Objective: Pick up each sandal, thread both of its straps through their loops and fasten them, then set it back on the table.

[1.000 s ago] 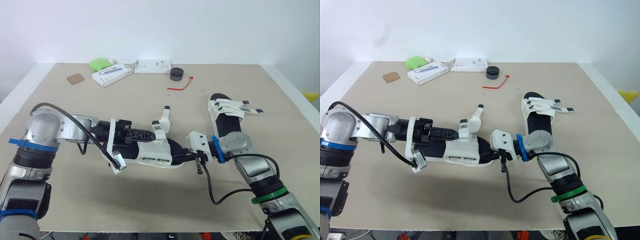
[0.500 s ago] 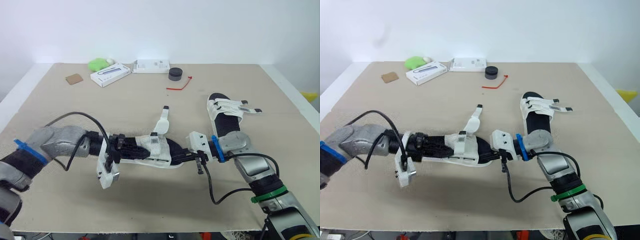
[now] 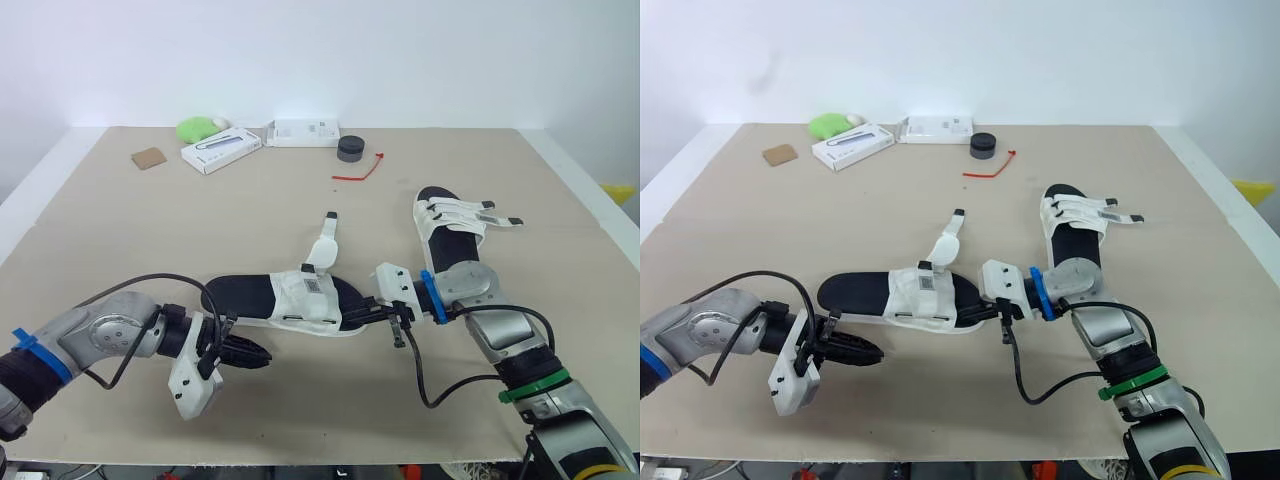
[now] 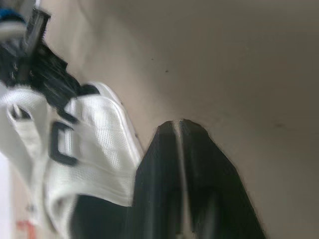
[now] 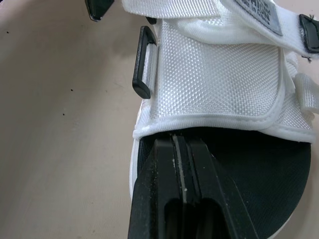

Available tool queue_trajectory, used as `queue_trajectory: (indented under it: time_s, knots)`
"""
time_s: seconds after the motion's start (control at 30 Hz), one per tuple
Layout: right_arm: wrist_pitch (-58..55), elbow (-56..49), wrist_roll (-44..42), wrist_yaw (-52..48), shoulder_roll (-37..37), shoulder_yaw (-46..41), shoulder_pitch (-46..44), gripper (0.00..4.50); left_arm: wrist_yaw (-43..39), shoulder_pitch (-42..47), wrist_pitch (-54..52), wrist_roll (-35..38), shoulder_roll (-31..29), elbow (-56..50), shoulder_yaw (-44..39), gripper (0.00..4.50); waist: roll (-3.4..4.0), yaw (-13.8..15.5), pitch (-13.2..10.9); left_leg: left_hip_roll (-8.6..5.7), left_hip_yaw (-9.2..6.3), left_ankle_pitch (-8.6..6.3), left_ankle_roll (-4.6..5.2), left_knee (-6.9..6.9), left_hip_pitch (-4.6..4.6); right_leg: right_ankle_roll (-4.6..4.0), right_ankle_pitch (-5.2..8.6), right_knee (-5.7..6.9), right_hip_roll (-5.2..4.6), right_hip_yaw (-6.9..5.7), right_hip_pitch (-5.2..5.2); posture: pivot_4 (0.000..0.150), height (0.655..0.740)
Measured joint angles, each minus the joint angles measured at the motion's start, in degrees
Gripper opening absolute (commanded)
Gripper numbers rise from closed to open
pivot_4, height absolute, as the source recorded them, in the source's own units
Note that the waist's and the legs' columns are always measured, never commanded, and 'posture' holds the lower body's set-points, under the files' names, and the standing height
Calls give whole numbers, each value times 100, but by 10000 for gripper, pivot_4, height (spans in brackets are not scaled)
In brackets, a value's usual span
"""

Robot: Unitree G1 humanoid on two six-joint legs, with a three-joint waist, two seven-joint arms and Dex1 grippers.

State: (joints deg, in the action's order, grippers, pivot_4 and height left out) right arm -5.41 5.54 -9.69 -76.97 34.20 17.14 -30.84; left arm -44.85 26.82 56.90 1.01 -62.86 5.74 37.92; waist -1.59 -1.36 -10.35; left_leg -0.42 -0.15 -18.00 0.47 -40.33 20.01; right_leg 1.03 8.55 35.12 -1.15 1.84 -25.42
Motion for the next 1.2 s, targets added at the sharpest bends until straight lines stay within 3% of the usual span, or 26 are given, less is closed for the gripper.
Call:
queue_trajectory:
  time_s: [0.13,0.17,0.33,0.43,0.47,0.53,0.63,0.87,1.03,1.2]
  knots:
    - [20,24,0,-17,-3,13,-16,0,-804,-450,-1508,1799,-192,-700,-188,32074,-1,2,-1,6,-6,-3,5,0,1,-1,5,2,7,-4,-2,1500,7400]
    - [27,24,-2,-17,-3,12,-18,0,-1015,-462,-2350,2607,-273,-1103,-318,34458,-10,2,-5,7,-7,-3,5,-1,4,-1,5,3,11,-5,-1,1500,7400]
    - [41,24,-6,-35,-3,21,-19,0,-1479,45,-5842,5686,-597,-2494,-1423,34458,-13,-2,-8,9,-22,-5,7,-1,3,2,19,4,32,0,1,1500,7400]
    - [46,25,-8,-40,-2,21,-19,0,-1526,130,-6817,6459,-606,-2627,-1603,34458,-12,-7,-8,15,-21,-8,11,0,2,-3,23,5,43,5,0,1500,7400]
    - [50,26,-9,-45,-1,21,-19,0,-1496,261,-7742,7115,-593,-2676,-1726,34458,-13,-5,-8,17,-28,-9,11,0,4,-7,25,5,51,5,-1,1500,7400]
    - [51,26,-8,-45,-1,22,-21,0,-1433,340,-8153,7393,-589,-2662,-1810,34458,-13,-3,-8,17,-32,-9,11,0,4,-8,26,5,54,5,-1,1500,7400]
    - [47,34,-2,-36,3,24,-25,0,-731,684,-9962,8463,-172,-2160,-1934,34458,-12,-2,-8,14,-35,-9,10,-1,-1,-13,25,10,62,5,2,1500,7400]
    - [37,36,1,-25,-5,25,-33,0,491,948,-11600,9370,654,-1340,-2182,34458,-12,1,-8,15,-45,-9,6,-1,-2,-26,24,15,64,6,0,1500,7400]
    - [28,34,2,-11,-5,25,-33,0,1350,1179,-12470,9745,1097,-783,-2223,34458,-13,-3,-8,12,-64,-8,4,-1,-3,-29,20,15,64,10,-1,1500,7400]
    - [28,34,2,-8,1,25,-32,0,1588,1213,-13117,9897,1150,-590,-2380,34458,-13,-2,-8,12,-67,-7,3,0,-3,-31,21,15,65,10,-1,1500,7400]
